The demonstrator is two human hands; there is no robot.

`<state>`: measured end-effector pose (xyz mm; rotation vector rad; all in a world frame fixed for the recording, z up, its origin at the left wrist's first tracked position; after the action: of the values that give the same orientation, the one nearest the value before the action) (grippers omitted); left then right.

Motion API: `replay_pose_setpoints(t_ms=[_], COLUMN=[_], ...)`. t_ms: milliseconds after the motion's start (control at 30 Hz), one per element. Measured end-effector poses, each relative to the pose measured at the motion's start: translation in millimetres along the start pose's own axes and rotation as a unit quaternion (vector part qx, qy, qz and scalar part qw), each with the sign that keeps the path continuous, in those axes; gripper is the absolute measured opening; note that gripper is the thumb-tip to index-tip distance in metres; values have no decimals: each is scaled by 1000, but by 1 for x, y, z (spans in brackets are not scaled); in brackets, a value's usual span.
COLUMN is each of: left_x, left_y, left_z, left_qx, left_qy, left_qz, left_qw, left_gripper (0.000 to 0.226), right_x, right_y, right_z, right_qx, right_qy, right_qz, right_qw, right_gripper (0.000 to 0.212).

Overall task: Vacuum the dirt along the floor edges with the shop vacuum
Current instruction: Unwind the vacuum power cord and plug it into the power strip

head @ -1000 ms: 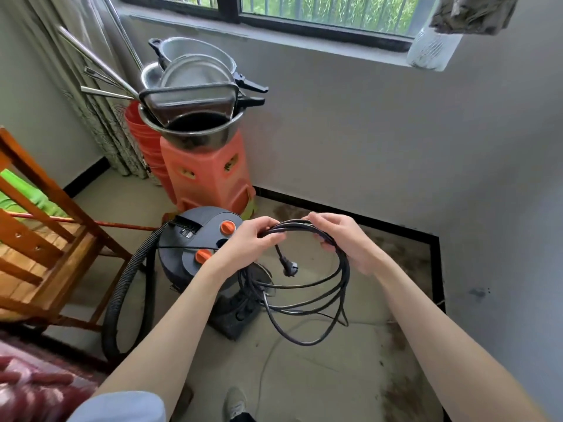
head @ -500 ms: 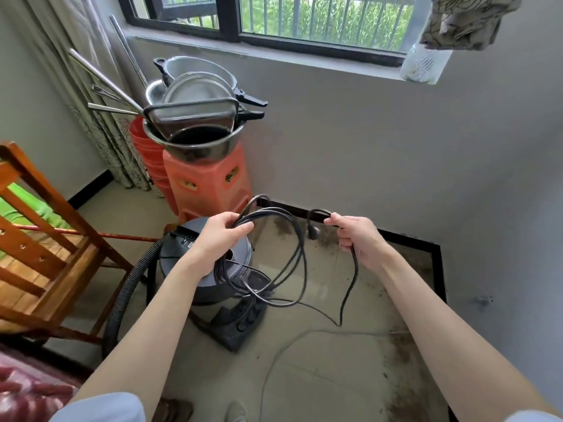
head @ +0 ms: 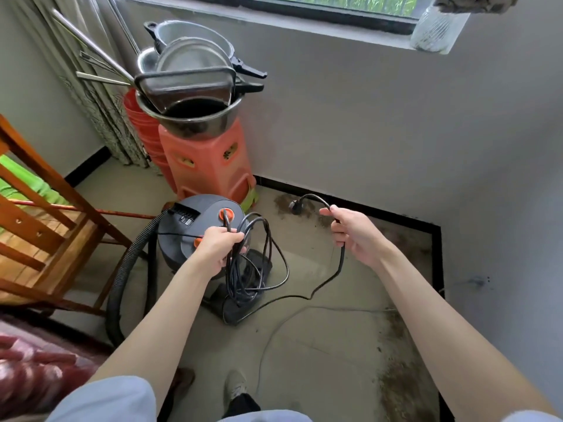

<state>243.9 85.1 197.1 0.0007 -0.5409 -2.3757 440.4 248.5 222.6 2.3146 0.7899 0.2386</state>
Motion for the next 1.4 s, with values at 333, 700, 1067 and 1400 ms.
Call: replay_pose_setpoints(t_ms=[333,700,1067,1400], left_x=[-44,-50,-36,20], left_y=[38,68,118,183], left_z=[-101,-147,-73,-37], left_qx=[140,75,-351,-439], left_qy=[98,20,-306,-249], left_qz=[-8,-40,-165,-46], left_qw=[985,996,869,862], left_gripper=[15,39,21,17], right_x=[1,-11,-75,-64], right_y=[9,26,86,125], right_z=[66,124,136,176], right_qx=[-49,-52,39,67], right_qy=[87,169,332,387], right_qz=[-36,-19,11,142], right_qw=[994,984,942,909], right_gripper=[13,21,20,38])
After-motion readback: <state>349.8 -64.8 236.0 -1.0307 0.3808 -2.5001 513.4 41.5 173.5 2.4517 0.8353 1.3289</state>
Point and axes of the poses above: each hand's wrist, its own y-axis away from the middle knuckle, its own x-axis out of the back of the hand, z = x × y, the point moved 10 cm from there along -y, towards the middle knuckle, and after that the axes turned 13 degrees about -x, right-handed, at the moved point
